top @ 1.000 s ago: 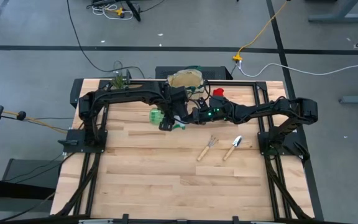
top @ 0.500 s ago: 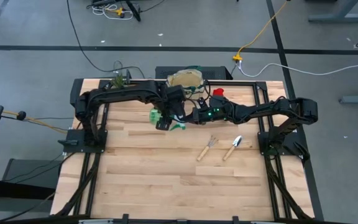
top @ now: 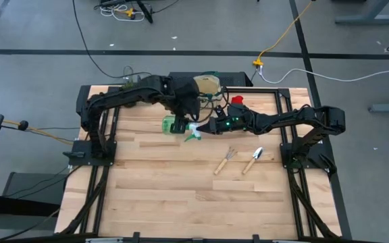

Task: Pick & Place Garden tools in Gardening bag
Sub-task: Put the green spray bottle into the white gardening bag

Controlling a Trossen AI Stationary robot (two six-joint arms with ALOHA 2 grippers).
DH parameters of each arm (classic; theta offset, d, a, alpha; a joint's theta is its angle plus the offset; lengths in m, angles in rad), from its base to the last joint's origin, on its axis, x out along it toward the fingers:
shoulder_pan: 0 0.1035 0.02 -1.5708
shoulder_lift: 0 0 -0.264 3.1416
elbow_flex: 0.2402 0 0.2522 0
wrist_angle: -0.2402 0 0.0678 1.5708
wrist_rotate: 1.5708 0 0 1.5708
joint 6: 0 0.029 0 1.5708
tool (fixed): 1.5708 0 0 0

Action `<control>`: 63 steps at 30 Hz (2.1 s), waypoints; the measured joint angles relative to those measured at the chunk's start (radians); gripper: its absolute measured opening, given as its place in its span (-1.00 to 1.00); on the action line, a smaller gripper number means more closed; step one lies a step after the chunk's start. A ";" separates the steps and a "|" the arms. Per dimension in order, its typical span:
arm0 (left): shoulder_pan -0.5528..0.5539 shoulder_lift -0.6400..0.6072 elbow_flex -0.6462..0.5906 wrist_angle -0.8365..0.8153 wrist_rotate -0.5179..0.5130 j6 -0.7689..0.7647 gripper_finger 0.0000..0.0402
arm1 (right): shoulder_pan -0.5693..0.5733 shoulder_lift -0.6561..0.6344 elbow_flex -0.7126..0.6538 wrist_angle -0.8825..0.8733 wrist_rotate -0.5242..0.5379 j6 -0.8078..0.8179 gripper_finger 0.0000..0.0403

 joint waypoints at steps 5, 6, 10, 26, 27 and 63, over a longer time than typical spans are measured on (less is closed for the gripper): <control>0.011 0.000 0.047 -0.007 0.027 -0.002 -0.35 | -0.001 0.000 0.000 0.010 -0.007 -0.007 -0.73; 0.011 0.000 0.053 -0.006 0.026 0.002 -0.39 | -0.001 0.000 0.000 0.010 -0.007 -0.008 -0.73; 0.011 0.000 0.064 -0.005 0.017 0.001 -0.52 | -0.001 0.000 0.000 0.010 -0.008 -0.010 -0.73; 0.005 -0.001 0.065 -0.006 0.099 -0.032 -0.97 | -0.001 0.000 0.000 0.009 -0.007 -0.048 -0.73; 0.003 -0.003 0.065 -0.003 0.113 -0.033 -0.98 | -0.001 0.000 0.000 0.009 -0.008 -0.048 -0.73; -0.009 -0.354 0.065 0.132 0.266 -0.133 -0.99 | -0.046 -0.036 0.002 0.111 -0.016 -0.006 -0.75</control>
